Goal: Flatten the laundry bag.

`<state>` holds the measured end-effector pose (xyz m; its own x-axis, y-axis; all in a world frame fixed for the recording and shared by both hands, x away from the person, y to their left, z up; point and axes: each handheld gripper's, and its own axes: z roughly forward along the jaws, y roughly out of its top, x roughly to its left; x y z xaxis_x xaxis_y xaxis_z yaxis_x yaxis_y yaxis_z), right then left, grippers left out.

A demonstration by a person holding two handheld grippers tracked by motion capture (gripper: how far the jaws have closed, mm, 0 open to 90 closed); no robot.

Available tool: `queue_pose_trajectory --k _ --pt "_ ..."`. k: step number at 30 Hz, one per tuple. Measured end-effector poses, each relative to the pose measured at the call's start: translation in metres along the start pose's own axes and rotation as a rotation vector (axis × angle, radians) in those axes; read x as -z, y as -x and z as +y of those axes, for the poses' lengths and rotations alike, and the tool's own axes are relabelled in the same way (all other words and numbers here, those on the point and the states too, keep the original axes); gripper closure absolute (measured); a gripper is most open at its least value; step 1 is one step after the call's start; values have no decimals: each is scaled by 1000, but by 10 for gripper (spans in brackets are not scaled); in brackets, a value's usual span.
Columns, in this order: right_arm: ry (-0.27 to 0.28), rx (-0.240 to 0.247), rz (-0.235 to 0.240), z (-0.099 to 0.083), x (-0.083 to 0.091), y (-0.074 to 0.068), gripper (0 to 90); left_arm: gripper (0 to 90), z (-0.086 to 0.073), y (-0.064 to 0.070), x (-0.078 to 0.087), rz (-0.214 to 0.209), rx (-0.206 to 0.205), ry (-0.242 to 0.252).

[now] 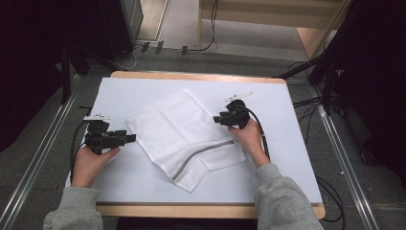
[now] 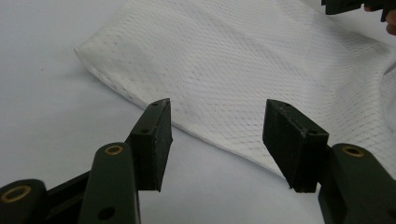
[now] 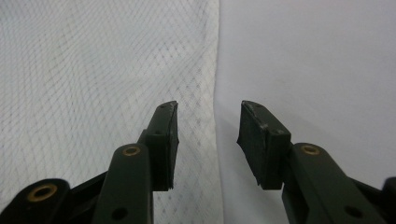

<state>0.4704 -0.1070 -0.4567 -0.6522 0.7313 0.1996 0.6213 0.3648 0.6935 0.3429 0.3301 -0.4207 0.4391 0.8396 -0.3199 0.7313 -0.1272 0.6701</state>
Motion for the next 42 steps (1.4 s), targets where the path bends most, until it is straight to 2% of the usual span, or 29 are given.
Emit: queue_pose_trajectory --k 2,6,8,10,14,17,24,31,38,42 --pt "3 -11 4 0 -5 0 586 432 0 0 0 -3 4 3" --pt "-4 -3 -8 1 -13 -4 591 426 1 0 -1 -6 2 11" --pt "-34 -2 -8 3 -18 -4 600 425 1 1 -1 -6 1 11" --pt "-43 -3 -8 3 -21 -6 622 425 1 1 -1 -8 1 10" --pt "-57 -10 -7 2 -19 -6 828 425 0 0 0 -7 3 11" --pt "-58 -19 -7 0 -18 -5 895 425 0 -1 0 -7 5 11" --pt "-50 -22 -25 0 -14 -1 900 425 1 1 -1 -10 -2 9" --pt "-42 -65 -66 -6 -4 14 900 425 5 3 -6 -19 -10 5" --pt "-28 -121 -98 -17 8 30 900 425 11 7 -15 -34 -35 -9" --pt "-20 -134 -114 -23 15 37 900 426 15 11 -21 -45 -44 -18"
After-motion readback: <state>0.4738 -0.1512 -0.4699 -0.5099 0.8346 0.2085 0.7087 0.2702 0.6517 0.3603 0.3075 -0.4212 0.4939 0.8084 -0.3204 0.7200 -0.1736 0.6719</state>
